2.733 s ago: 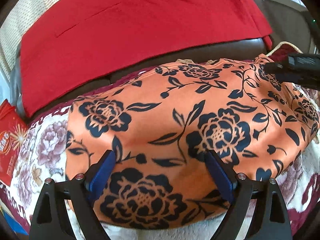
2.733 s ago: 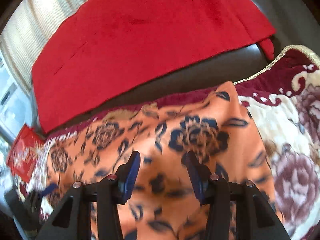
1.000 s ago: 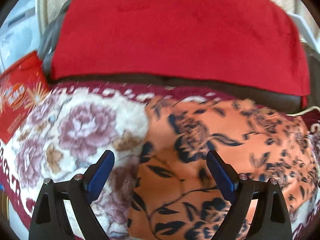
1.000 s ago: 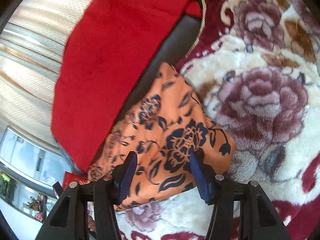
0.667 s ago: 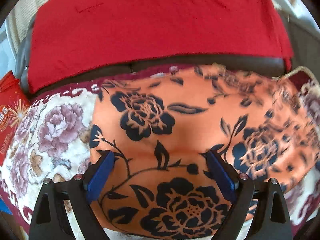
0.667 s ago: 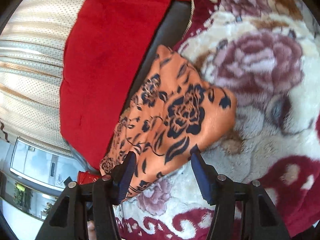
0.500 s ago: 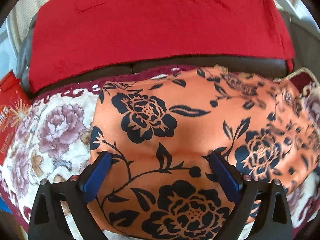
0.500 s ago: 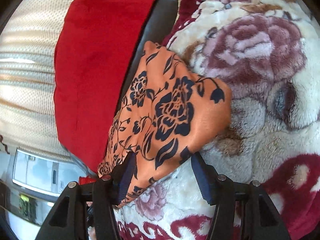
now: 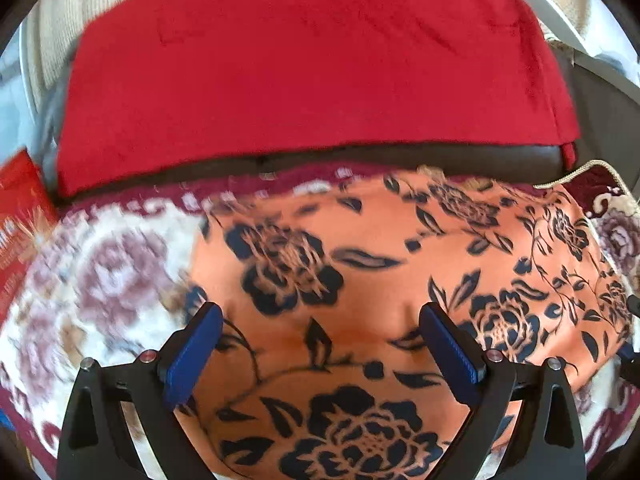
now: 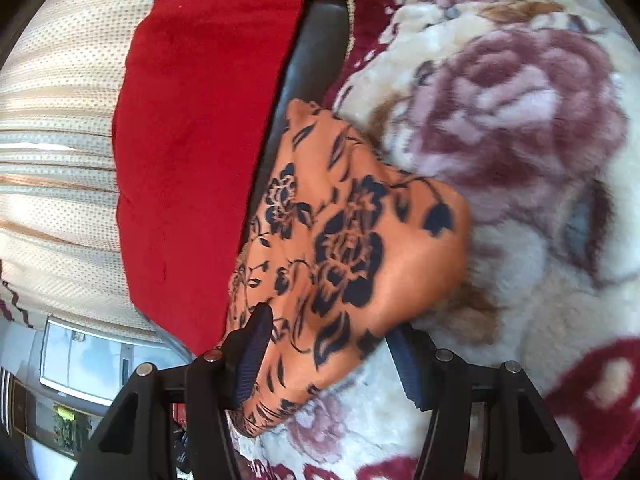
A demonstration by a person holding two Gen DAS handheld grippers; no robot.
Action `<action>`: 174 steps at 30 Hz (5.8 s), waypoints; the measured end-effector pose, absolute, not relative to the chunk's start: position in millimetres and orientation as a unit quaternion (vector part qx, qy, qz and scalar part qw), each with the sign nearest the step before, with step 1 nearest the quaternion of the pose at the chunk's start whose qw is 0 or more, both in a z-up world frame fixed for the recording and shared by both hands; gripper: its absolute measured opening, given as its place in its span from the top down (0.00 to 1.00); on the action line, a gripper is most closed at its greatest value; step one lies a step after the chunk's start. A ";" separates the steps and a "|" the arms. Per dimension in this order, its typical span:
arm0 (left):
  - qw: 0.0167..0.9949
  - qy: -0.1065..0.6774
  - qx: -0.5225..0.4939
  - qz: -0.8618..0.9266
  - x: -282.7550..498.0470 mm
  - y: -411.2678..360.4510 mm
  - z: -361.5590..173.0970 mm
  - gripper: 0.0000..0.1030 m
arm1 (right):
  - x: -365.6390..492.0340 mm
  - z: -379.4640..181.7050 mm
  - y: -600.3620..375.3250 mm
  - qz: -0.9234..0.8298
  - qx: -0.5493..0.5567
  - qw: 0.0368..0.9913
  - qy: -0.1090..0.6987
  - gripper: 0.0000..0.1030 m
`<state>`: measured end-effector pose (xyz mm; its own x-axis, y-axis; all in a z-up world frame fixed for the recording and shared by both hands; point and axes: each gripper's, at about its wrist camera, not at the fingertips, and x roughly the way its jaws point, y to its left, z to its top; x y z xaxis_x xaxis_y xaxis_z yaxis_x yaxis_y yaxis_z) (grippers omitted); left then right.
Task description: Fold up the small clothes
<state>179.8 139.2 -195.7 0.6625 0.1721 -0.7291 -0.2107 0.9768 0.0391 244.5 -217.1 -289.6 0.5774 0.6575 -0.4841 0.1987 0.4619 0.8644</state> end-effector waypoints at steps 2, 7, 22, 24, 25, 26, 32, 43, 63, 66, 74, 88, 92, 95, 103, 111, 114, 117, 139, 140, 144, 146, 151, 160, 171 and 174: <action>0.895 0.423 -0.003 0.138 188.7 143.0 -208.9 0.04 | 252.1 -296.2 -213.2 0.152 0.503 0.732 0.435 0.41; 0.888 0.441 -0.070 0.112 192.5 162.2 -210.7 0.04 | 264.7 -295.1 -203.9 0.156 0.488 0.750 0.419 0.41; 0.863 0.412 -0.191 0.220 157.0 271.4 -196.1 0.04 | 270.6 -207.3 -123.9 0.146 0.289 0.872 0.366 0.84; 0.860 0.403 -0.208 0.235 146.7 290.2 -190.0 0.04 | 268.3 -174.8 -90.7 0.163 0.232 0.892 0.352 0.84; 0.858 0.397 -0.217 0.244 141.0 300.6 -187.2 0.04 | 264.5 -162.6 -77.7 0.171 0.207 0.899 0.347 0.84; 0.856 0.393 -0.223 0.252 139.6 309.7 -186.6 0.04 | 260.5 -151.4 -62.5 0.179 0.181 0.904 0.343 0.84; 0.843 0.368 -0.268 0.288 115.1 354.3 -182.2 0.04 | 226.5 -125.9 62.2 0.235 0.033 0.910 0.340 0.84; 0.864 0.356 -0.245 0.258 108.9 355.8 -169.7 0.04 | 179.7 -215.9 172.1 0.336 -0.125 0.841 0.405 0.40; 0.867 0.455 0.030 0.202 174.2 229.1 -212.9 0.04 | 233.1 -219.2 32.7 0.314 -0.006 0.844 0.435 0.62; 0.869 0.451 0.038 0.198 174.9 229.3 -212.7 0.04 | 240.8 -205.5 35.5 0.327 0.002 0.845 0.423 0.63; 0.874 0.448 0.031 0.188 175.2 232.2 -215.3 0.04 | 318.5 -188.3 71.8 0.300 0.050 0.847 0.436 0.62; 0.877 0.443 0.024 0.186 173.4 234.3 -217.3 0.04 | 305.1 -199.0 56.8 0.288 0.051 0.843 0.451 0.61; 0.877 0.442 0.016 0.188 172.7 235.4 -218.3 0.04 | 263.0 -203.8 41.6 0.304 0.027 0.842 0.444 0.61; 0.879 0.438 0.020 0.189 172.5 233.8 -218.1 0.04 | 242.6 -222.4 37.7 0.303 -0.010 0.846 0.439 0.59; 0.903 0.396 0.004 0.166 136.6 223.1 -176.4 0.04 | 241.8 -225.2 19.5 0.320 0.034 0.838 0.441 0.59; 0.879 0.458 0.041 0.126 147.2 190.3 -219.1 0.02 | 231.0 -219.3 23.3 0.360 0.047 0.817 0.449 0.57; 0.879 0.459 0.027 0.127 149.8 191.7 -220.2 0.00 | 234.4 -234.0 29.7 0.356 0.041 0.807 0.469 0.57; 0.887 0.443 0.024 0.125 147.2 193.6 -209.0 0.00 | 235.1 -229.4 28.2 0.360 0.043 0.805 0.469 0.57; 0.897 0.406 -0.041 0.169 168.7 232.9 -198.6 0.00 | 319.1 -216.9 12.6 0.354 0.174 0.811 0.433 0.39; 0.899 0.403 -0.040 0.168 169.5 233.0 -197.7 0.00 | 328.9 -215.5 10.4 0.343 0.190 0.814 0.429 0.32; 0.891 0.419 -0.015 0.174 174.9 227.4 -208.5 0.00 | 366.6 -223.8 20.6 0.323 0.202 0.808 0.450 0.31; 0.890 0.421 0.004 0.176 177.0 221.7 -213.2 0.00 | 384.7 -236.6 28.7 0.315 0.207 0.799 0.469 0.31; 0.892 0.417 0.022 0.173 177.9 220.1 -214.2 0.00 | 399.9 -269.1 48.9 0.300 0.193 0.789 0.500 0.46; 0.892 0.418 0.019 0.169 170.1 217.5 -208.4 0.00 | 360.2 -229.6 32.3 0.307 0.193 0.799 0.480 0.34; 0.891 0.421 0.017 0.172 168.1 212.3 -208.7 0.00 | 284.9 -250.5 44.5 0.293 0.099 0.808 0.501 0.33; 0.890 0.422 0.011 0.172 169.2 213.7 -208.4 0.00 | 283.7 -246.4 45.5 0.294 0.096 0.810 0.499 0.33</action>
<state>169.2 213.7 -208.4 0.5849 0.3163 -0.7469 -0.2975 0.9403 0.1653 283.8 45.5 -246.4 0.3304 0.5713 -0.7513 -0.3802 0.8091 0.4480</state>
